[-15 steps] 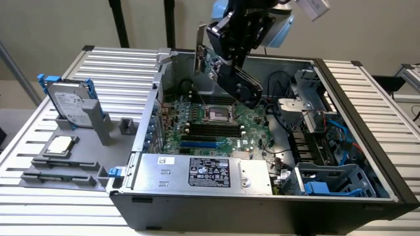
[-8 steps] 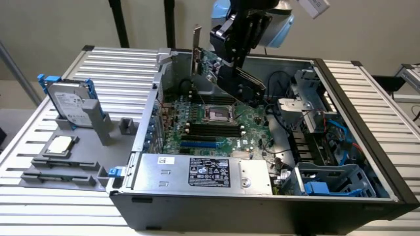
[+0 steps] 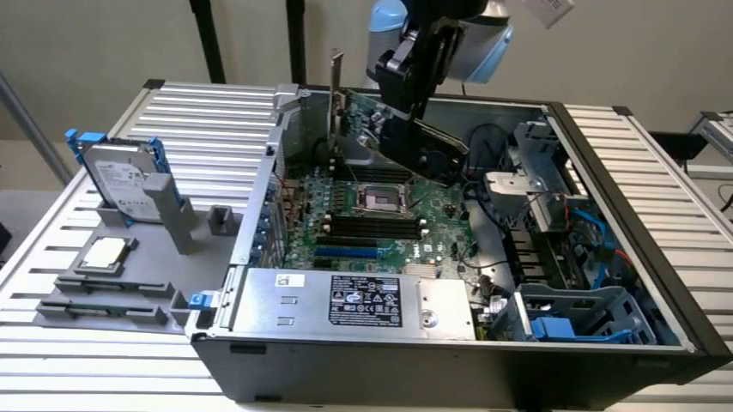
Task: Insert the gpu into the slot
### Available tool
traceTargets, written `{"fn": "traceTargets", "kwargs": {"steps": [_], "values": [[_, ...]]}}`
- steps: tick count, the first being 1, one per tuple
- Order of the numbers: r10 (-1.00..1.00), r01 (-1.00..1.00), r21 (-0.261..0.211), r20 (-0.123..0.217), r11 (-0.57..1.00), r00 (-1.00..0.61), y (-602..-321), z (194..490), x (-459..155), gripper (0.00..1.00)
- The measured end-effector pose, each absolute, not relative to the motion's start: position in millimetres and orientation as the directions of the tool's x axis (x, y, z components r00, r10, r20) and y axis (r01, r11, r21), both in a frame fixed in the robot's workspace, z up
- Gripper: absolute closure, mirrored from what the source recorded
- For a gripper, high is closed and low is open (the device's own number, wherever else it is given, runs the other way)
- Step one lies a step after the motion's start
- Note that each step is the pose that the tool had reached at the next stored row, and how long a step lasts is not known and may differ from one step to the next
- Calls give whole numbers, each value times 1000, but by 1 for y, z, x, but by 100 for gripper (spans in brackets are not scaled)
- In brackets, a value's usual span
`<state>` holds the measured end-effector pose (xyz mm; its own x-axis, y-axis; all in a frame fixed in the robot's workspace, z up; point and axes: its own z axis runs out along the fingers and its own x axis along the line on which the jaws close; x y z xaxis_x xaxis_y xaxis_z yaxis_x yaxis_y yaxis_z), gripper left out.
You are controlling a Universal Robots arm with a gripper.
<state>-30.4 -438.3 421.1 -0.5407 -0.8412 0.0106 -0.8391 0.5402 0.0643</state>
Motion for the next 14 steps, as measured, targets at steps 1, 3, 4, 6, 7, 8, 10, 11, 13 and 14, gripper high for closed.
{"fn": "traceTargets", "kwargs": {"steps": [1, 3, 4, 6, 7, 8, 10, 11, 13, 14], "values": [[-851, -849, 63, 9, 525, -525, -438, 421, -30, 74], [-870, -868, 59, 6, 493, -494, -438, 420, -30, 74], [-878, -877, 58, 5, 477, -478, -438, 419, -30, 74], [-895, -893, 57, 3, 446, -446, -438, 418, -30, 74], [-903, -902, 56, 2, 429, -430, -438, 417, -30, 74], [-911, -909, 56, 1, 413, -413, -438, 416, -30, 74], [-925, -924, 56, -1, 379, -380, -438, 414, -30, 74], [-932, -930, 57, -4, 362, -363, -438, 414, -30, 74], [-944, -943, 59, -9, 328, -329, -438, 412, -30, 74], [-950, -949, 59, -12, 311, -312, -438, 411, -30, 74]]}}
